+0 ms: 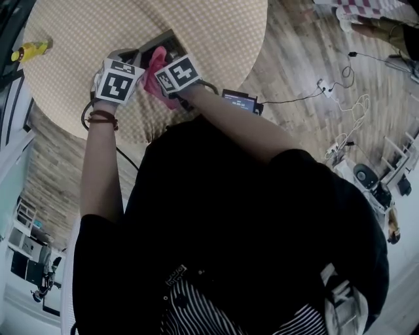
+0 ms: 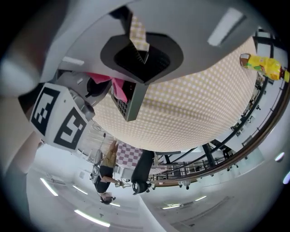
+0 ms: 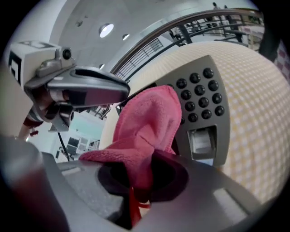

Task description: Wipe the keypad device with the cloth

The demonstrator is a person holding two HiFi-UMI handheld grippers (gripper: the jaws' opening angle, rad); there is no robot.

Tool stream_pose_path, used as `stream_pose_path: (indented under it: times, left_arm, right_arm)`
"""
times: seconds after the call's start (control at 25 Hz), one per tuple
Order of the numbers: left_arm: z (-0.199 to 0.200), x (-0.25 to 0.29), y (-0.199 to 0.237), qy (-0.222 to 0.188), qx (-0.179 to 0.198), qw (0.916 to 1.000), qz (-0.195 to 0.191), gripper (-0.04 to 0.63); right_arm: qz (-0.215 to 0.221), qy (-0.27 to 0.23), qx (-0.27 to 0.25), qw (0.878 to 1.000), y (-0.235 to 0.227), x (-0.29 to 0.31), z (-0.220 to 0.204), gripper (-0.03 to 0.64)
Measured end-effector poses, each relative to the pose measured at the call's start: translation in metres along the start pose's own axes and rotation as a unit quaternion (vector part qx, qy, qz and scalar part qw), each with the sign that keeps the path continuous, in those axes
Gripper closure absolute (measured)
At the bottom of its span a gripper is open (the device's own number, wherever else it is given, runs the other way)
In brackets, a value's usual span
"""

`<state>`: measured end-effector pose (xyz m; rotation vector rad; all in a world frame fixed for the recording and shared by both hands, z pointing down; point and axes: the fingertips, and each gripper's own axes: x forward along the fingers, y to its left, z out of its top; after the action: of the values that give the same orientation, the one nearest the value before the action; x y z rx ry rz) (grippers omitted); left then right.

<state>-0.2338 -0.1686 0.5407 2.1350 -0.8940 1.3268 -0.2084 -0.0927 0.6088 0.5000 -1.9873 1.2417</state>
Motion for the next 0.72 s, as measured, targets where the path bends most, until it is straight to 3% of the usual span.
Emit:
stream_pose_path:
  times: [0.12, 0.24, 0.36, 0.52, 0.6, 0.72]
  left_arm:
    - [-0.002, 0.002, 0.007, -0.002, 0.001, 0.9997, 0.022, 0.597]
    - [-0.005, -0.001, 0.004, -0.018, -0.01, 0.998, 0.06, 0.597]
    - [-0.004, -0.013, -0.003, -0.074, -0.078, 0.9894, 0.097, 0.595]
    - [-0.002, -0.052, -0.023, -0.161, -0.207, 0.9595, 0.103, 0.597]
    - [0.001, -0.076, -0.046, -0.202, -0.251, 0.9441, 0.07, 0.597]
    - [0.011, -0.123, -0.082, -0.271, -0.314, 0.9096, 0.017, 0.597]
  right_arm:
    - [-0.014, 0.026, -0.029, 0.999, -0.002, 0.009, -0.001, 0.553]
    - [0.012, 0.037, -0.042, 0.998, 0.014, 0.004, -0.004, 0.552]
    - [0.032, 0.029, -0.073, 0.996, 0.035, -0.025, -0.007, 0.552]
    - [0.03, -0.01, -0.087, 0.996, 0.045, -0.075, -0.009, 0.552]
    - [0.044, -0.038, -0.096, 0.994, 0.053, -0.106, -0.009, 0.552]
    - [0.065, -0.08, -0.137, 0.985, 0.071, -0.16, 0.001, 0.554]
